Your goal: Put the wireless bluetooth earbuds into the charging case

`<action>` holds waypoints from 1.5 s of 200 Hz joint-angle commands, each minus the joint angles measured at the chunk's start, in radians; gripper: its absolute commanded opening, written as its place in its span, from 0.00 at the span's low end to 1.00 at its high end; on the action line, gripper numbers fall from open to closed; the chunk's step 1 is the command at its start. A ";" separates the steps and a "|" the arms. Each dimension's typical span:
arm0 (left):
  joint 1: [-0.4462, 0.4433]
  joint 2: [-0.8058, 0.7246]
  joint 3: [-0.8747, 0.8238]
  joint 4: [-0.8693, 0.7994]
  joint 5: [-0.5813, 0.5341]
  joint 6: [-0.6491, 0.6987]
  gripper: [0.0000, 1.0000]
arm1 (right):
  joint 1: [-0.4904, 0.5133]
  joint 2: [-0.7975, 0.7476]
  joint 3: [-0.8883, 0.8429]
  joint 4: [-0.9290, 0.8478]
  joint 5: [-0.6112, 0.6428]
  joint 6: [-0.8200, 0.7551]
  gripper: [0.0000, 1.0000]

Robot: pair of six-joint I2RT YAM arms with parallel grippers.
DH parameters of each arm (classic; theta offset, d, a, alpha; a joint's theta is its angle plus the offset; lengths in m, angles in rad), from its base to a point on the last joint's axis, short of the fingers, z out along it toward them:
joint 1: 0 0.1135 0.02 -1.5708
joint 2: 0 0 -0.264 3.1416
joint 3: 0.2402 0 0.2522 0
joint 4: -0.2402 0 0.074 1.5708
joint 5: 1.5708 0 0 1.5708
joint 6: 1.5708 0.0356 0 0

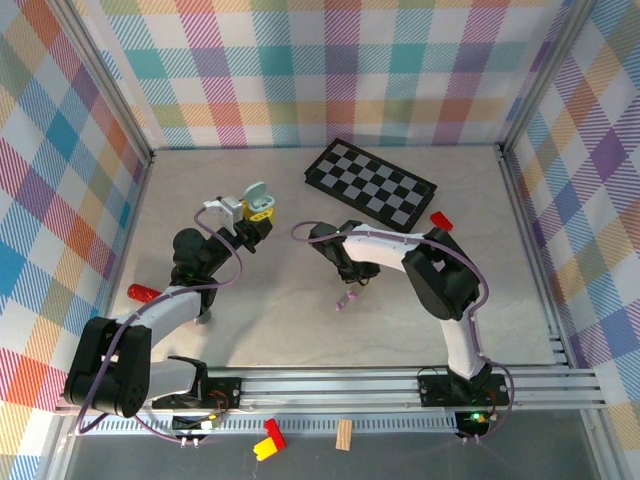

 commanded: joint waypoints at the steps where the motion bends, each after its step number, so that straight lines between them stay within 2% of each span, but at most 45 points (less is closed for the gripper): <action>1: 0.014 0.001 -0.010 0.051 0.074 0.023 0.00 | 0.005 -0.144 -0.054 0.051 -0.029 -0.015 0.20; 42: 0.005 0.031 0.016 0.017 0.242 0.080 0.00 | 0.004 -0.423 -0.208 0.224 -0.126 -0.077 0.24; 62: -0.016 0.039 0.049 -0.060 0.314 0.126 0.00 | -0.001 -0.569 -0.268 0.320 -0.223 -0.129 0.23; 82: -0.058 0.034 0.084 -0.160 0.346 0.191 0.00 | -0.035 -0.680 -0.295 0.364 -0.398 -0.148 0.24; 103: -0.114 0.028 0.110 -0.246 0.346 0.266 0.00 | -0.071 -0.769 -0.312 0.386 -0.533 -0.133 0.23; 128: -0.152 0.043 0.160 -0.327 0.408 0.286 0.00 | -0.103 -0.854 -0.337 0.456 -0.689 -0.122 0.22; 172: -0.224 0.079 0.229 -0.451 0.444 0.331 0.00 | -0.137 -0.913 -0.357 0.579 -0.935 -0.153 0.21; 197: -0.261 0.089 0.249 -0.462 0.456 0.330 0.00 | -0.137 -0.900 -0.343 0.610 -0.990 -0.159 0.21; 300: -0.305 0.102 0.268 -0.479 0.491 0.337 0.00 | -0.141 -0.843 -0.310 0.607 -0.973 -0.198 0.21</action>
